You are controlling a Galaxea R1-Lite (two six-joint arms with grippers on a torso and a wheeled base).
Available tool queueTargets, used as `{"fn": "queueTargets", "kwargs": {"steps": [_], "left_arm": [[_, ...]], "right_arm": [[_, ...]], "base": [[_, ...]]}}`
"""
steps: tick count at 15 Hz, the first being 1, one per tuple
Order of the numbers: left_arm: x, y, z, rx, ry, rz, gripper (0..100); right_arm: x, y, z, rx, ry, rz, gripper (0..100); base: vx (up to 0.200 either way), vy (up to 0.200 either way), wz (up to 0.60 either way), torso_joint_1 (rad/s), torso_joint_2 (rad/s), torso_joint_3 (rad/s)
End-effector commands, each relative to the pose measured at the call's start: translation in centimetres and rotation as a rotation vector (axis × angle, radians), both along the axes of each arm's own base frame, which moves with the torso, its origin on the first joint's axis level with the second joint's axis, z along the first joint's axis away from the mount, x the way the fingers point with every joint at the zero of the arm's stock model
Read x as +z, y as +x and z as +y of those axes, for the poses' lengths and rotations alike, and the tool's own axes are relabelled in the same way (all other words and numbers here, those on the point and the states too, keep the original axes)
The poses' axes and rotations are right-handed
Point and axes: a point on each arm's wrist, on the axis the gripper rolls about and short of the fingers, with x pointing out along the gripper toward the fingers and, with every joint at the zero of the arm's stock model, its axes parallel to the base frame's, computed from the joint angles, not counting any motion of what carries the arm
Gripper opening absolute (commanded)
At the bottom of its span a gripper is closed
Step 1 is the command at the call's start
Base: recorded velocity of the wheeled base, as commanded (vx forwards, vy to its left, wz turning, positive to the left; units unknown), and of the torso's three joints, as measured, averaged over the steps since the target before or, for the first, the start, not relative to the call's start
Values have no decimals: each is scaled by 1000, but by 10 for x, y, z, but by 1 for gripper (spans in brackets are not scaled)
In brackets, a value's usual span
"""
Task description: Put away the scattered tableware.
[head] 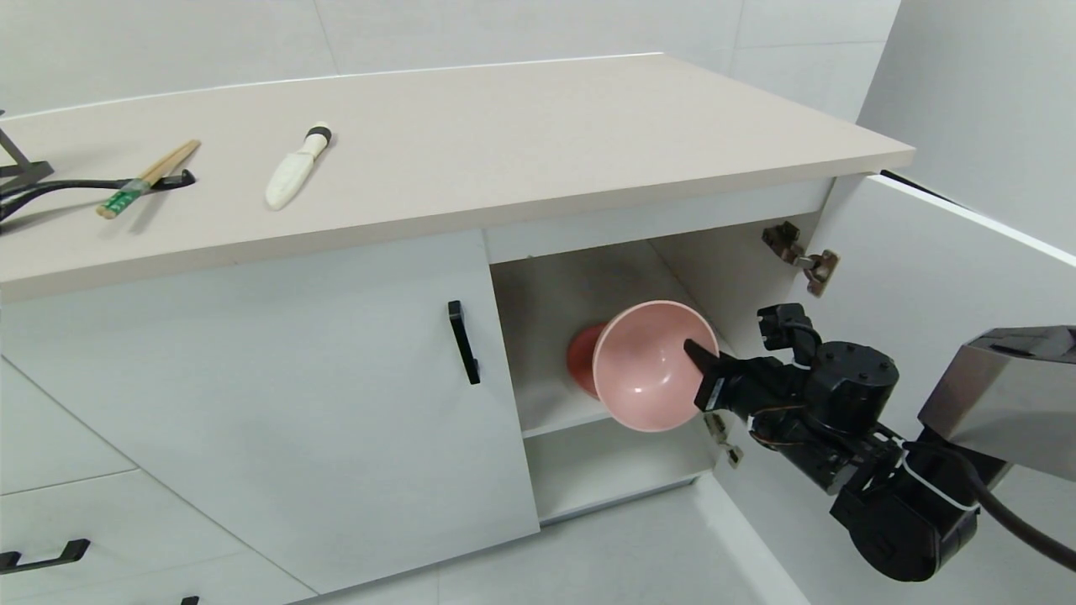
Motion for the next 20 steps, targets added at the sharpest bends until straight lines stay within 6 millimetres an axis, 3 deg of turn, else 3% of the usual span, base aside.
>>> {"fn": "queueTargets", "kwargs": {"steps": [1,7,9,10,13,20], "left_arm": [[0,0,0,-19,4,5,100],[-1,-4,0,73,37,-56,100],[-2,-6,0,28,51,-79,100],[-2,-6,0,23,25,-82,100],[-2,-7,0,26,-6,-81,100],[-2,-4,0,62,12,-51,100]], "right_arm": [[1,0,0,1,1,-3,0],[3,1,0,21,-10,2,0],[-1,13,-3,2,-30,43,0],[-2,32,-7,-30,-41,69,0],[-4,64,-4,-50,-50,92,0],[-20,79,5,20,-88,117,0]], "base": [[0,0,0,0,0,0],[0,0,0,0,0,0],[0,0,0,0,0,0],[0,0,0,0,0,0],[0,0,0,0,0,0],[0,0,0,0,0,0]]}}
